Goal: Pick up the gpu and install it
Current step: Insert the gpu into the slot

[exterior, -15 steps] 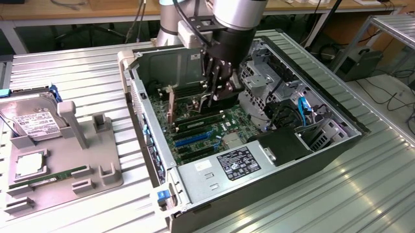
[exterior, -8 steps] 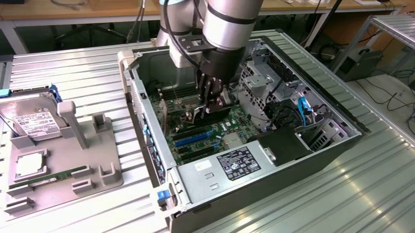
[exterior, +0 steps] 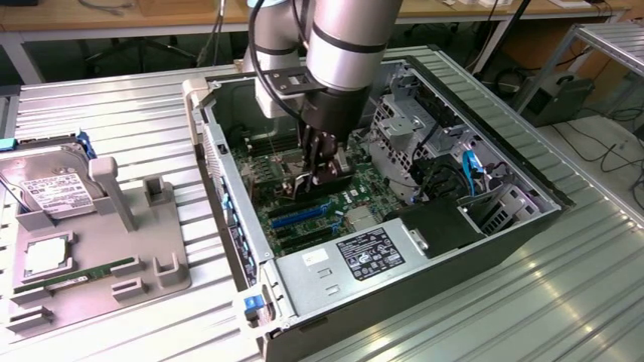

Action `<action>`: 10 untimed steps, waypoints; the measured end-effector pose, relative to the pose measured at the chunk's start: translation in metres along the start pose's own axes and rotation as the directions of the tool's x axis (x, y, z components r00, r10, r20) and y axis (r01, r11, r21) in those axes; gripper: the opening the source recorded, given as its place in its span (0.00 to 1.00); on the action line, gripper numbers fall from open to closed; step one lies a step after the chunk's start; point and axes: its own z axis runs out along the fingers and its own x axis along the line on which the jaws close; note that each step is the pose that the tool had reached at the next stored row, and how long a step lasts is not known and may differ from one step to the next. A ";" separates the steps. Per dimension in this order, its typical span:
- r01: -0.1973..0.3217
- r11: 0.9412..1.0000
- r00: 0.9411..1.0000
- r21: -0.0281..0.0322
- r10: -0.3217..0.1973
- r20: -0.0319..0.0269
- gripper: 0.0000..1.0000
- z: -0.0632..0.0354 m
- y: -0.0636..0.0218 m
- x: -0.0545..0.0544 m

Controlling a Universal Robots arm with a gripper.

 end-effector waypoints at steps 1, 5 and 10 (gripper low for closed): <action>0.000 1.000 1.000 0.000 0.000 0.000 0.26 0.0018 0.0000 0.000; 0.000 1.000 1.000 0.000 0.000 0.000 0.26 0.0097 0.0000 0.000; 0.000 1.000 1.000 0.000 0.000 0.000 0.26 0.0172 0.0011 0.001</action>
